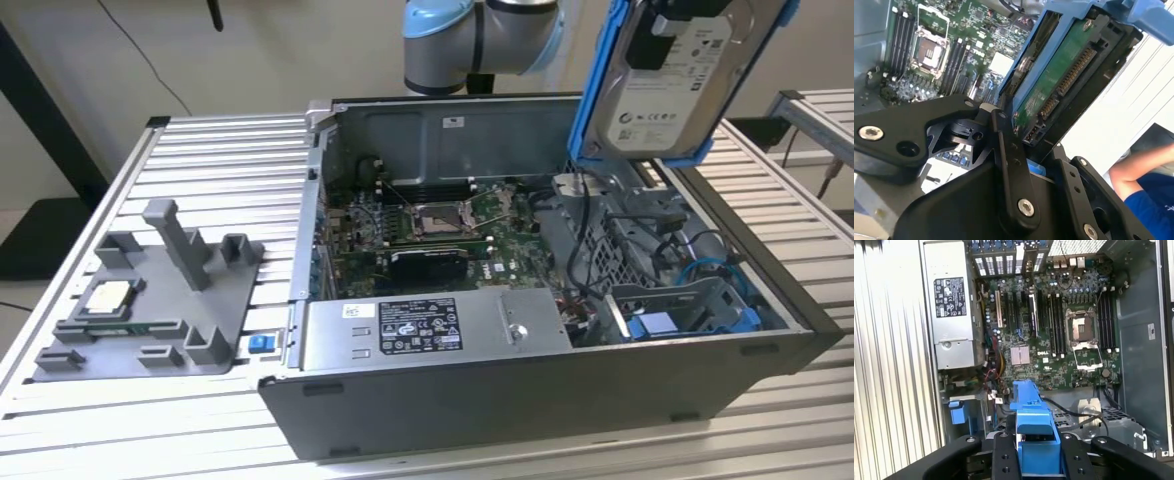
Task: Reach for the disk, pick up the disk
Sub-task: 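Pick up the disk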
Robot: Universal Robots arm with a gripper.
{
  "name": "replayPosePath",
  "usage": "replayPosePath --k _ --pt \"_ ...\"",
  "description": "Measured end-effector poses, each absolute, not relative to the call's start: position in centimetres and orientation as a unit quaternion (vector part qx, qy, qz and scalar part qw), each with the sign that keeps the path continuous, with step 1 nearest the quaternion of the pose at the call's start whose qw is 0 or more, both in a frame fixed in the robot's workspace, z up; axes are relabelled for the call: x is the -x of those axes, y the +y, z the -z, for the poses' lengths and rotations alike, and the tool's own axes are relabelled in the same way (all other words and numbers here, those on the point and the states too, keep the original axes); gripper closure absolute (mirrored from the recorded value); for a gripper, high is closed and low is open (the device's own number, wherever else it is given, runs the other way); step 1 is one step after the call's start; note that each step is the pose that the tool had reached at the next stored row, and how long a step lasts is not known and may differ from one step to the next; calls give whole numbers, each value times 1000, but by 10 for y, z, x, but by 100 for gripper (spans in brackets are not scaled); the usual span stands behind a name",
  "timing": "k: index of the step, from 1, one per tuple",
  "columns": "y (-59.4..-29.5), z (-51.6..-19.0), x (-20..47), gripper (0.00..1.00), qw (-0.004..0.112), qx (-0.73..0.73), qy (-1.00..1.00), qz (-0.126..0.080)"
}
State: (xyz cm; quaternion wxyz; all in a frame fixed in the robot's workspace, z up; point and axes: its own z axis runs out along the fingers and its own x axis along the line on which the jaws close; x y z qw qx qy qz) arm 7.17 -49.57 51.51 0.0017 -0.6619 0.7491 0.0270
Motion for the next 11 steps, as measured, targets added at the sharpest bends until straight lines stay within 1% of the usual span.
replayPosePath --k 11 --pt "-525 -514 -74 100 1 662 749 -28"
